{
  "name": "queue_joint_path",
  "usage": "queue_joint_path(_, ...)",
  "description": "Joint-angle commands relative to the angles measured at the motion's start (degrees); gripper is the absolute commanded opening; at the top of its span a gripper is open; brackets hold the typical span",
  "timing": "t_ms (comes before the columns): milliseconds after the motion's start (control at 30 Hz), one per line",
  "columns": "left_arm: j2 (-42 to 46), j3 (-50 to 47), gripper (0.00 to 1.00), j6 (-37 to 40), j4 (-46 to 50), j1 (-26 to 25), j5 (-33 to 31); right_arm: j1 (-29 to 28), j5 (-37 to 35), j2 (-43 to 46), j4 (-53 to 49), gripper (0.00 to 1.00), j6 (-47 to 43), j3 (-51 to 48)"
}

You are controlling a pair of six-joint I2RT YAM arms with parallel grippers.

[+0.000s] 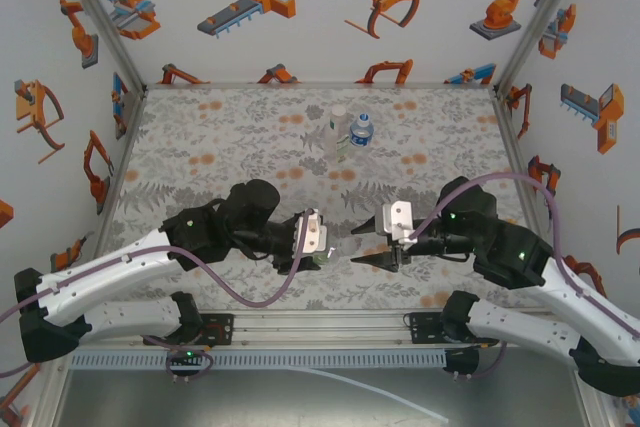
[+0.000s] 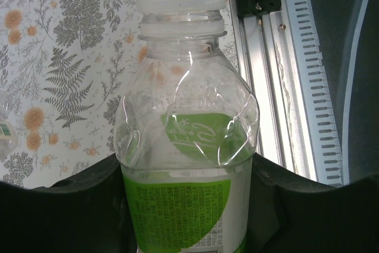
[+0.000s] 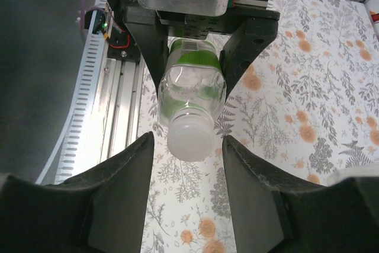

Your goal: Screw on the bottle caps

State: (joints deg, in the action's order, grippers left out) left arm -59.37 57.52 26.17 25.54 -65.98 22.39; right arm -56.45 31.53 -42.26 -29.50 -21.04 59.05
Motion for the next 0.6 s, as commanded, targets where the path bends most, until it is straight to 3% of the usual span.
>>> queue_joint_path(0,0.42,1.06,0.00,-0.95,0.86,-0.20,1.61,-0.50,1.12,0.08,2.06,0.47,-1.81,-1.24)
queue_joint_path(300,0.17,1.17,0.00,-0.83,0.57,-0.18,1.34,-0.46,1.78,-0.12,4.01,0.42,-1.72,-2.68)
queue_joint_path(433,-0.12,1.03,0.00,-0.84,0.38,-0.20,1.25,-0.47,1.40,-0.08,4.62,0.30,-0.08,-3.62)
queue_joint_path(567,-0.52,0.93,0.00,-0.64,-0.36,-0.21,1.04,-0.48,-0.50,0.41,7.48,0.15,9.45,-5.25)
